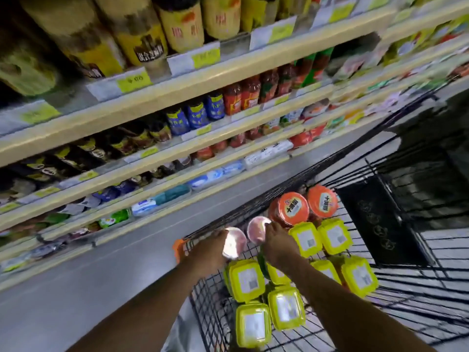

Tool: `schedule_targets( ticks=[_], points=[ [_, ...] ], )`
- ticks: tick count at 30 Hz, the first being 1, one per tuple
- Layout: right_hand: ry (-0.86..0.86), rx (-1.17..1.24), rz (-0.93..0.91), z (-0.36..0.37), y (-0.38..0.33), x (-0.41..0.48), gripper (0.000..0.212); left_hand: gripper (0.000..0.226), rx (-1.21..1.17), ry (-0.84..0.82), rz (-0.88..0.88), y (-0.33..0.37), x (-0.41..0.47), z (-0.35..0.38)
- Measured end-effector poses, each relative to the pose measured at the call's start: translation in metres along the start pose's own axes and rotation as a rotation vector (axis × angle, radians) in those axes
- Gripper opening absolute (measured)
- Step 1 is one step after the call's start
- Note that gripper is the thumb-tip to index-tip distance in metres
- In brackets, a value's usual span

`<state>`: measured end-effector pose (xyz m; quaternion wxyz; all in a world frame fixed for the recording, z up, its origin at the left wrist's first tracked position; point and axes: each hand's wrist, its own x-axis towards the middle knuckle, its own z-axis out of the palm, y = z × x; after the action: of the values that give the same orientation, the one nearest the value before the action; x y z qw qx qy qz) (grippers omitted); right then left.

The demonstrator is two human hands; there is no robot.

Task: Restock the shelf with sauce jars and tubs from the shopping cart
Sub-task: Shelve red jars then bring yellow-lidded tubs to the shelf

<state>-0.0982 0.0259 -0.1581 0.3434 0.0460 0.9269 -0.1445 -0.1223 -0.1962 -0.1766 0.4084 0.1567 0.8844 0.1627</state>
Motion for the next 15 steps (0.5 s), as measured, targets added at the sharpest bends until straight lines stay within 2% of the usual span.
schedule_targets(
  ticks=[4, 9, 15],
  points=[
    [-0.151, -0.115, 0.062, 0.011, 0.003, 0.047, 0.081, 0.098, 0.263, -0.091, -0.001, 0.008, 0.021, 0.013],
    [-0.277, -0.282, 0.068, 0.035, 0.008, 0.078, 0.099, 0.102, 0.476, -0.082, 0.054, 0.012, 0.047, 0.031],
    [-0.188, -0.409, 0.055, 0.059, 0.005, 0.097, 0.104, 0.118, 0.532, -0.088, 0.027, 0.004, 0.073, 0.055]
  ],
)
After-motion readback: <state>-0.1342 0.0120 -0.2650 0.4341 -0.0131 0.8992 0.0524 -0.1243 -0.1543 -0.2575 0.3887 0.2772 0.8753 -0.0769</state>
